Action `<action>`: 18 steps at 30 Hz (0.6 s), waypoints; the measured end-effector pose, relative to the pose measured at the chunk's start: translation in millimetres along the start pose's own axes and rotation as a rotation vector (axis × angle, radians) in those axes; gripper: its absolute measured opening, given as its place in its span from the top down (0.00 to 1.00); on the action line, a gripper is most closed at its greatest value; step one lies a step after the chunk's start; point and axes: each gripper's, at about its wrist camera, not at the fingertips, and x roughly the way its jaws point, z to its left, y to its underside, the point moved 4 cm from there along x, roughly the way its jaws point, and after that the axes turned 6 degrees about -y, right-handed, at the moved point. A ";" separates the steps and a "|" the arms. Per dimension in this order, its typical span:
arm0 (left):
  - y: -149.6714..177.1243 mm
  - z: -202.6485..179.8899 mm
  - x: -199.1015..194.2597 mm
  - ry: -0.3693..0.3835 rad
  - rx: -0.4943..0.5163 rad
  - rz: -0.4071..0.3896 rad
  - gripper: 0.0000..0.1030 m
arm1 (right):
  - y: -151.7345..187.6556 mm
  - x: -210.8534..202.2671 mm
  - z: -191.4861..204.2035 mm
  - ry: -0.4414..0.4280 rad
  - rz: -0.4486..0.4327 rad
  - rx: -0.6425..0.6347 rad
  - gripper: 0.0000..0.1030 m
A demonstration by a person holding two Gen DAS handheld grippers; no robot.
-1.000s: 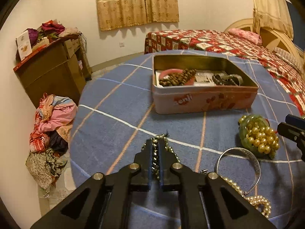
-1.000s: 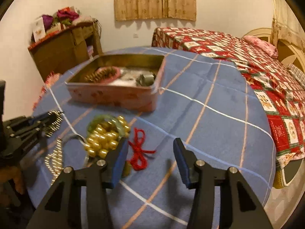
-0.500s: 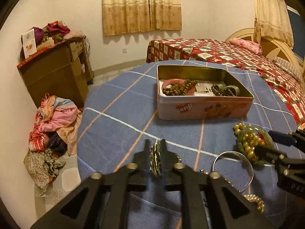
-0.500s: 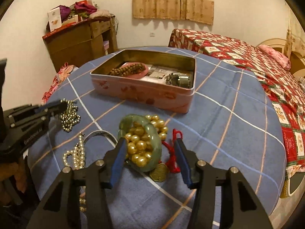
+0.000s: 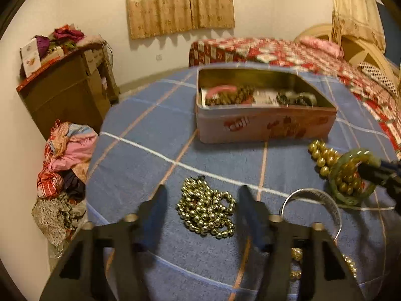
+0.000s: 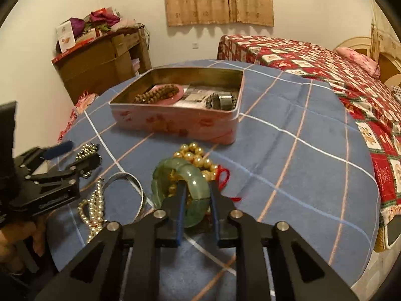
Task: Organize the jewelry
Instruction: 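Grasp the silver bead chain with the left tool while the right tool grasps the green jade bangle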
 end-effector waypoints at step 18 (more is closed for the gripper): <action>-12.5 24.6 -25.4 0.033 -0.071 -0.069 0.89 | -21.1 -31.8 -9.8 0.063 -0.194 0.001 0.86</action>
